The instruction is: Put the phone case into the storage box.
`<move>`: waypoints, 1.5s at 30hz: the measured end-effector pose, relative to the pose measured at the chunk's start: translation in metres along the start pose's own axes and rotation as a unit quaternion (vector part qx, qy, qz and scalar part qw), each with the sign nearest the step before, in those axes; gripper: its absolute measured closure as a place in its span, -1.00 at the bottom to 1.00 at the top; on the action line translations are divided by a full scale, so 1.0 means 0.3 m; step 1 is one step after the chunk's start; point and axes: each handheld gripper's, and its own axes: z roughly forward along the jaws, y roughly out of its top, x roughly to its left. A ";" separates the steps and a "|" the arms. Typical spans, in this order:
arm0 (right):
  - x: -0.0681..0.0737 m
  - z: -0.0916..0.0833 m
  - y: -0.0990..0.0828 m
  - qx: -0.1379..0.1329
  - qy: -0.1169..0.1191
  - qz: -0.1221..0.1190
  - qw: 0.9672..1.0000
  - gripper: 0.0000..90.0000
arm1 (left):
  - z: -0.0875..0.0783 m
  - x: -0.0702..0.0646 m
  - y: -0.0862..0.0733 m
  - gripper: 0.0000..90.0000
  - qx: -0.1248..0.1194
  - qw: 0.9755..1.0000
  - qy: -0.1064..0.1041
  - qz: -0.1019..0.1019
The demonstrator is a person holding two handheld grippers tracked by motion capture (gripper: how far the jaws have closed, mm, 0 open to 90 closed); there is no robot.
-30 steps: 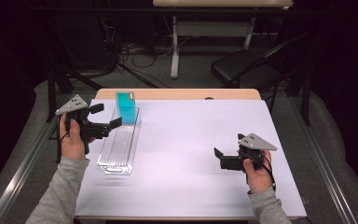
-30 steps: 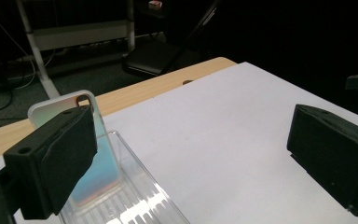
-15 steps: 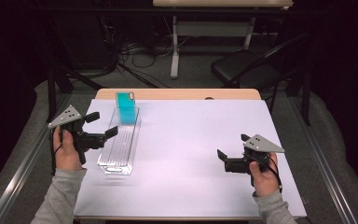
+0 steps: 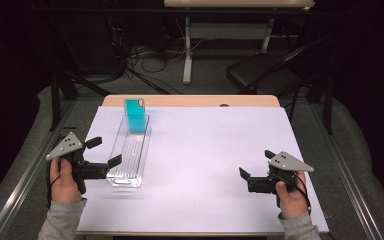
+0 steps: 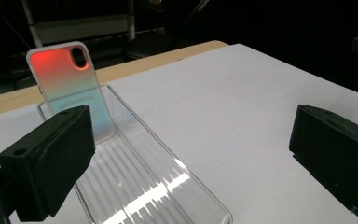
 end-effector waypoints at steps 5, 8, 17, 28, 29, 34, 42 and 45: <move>0.008 -0.018 -0.018 0.000 0.002 -0.006 1.000 -1.00 | -0.010 -0.011 -0.054 -1.00 -0.003 1.000 -0.006 -0.006; 0.013 -0.027 -0.033 0.002 0.001 -0.012 1.000 -1.00 | -0.010 -0.018 -0.087 -1.00 -0.006 1.000 -0.004 -0.007; 0.009 -0.041 -0.086 0.002 -0.009 -0.014 1.000 -1.00 | 0.001 -0.027 -0.140 -0.99 -0.003 1.000 -0.024 -0.005; 0.021 -0.036 -0.151 0.014 0.000 -0.014 1.000 -1.00 | 0.003 -0.045 -0.188 -1.00 -0.008 0.999 -0.039 0.005; 0.023 -0.031 -0.155 0.011 0.002 -0.017 1.000 -1.00 | 0.003 -0.047 -0.192 -0.99 -0.007 0.999 -0.042 0.005; 0.038 -0.024 -0.166 0.006 0.014 -0.024 1.000 -1.00 | 0.015 -0.056 -0.216 -1.00 -0.007 0.999 -0.050 0.007; 0.045 -0.018 -0.186 -0.003 0.023 -0.026 0.999 -1.00 | 0.035 -0.062 -0.243 -1.00 -0.015 0.998 -0.061 0.005; 0.043 -0.017 -0.191 -0.007 0.024 -0.023 0.999 -1.00 | 0.044 -0.067 -0.251 -0.99 -0.015 0.998 -0.066 0.008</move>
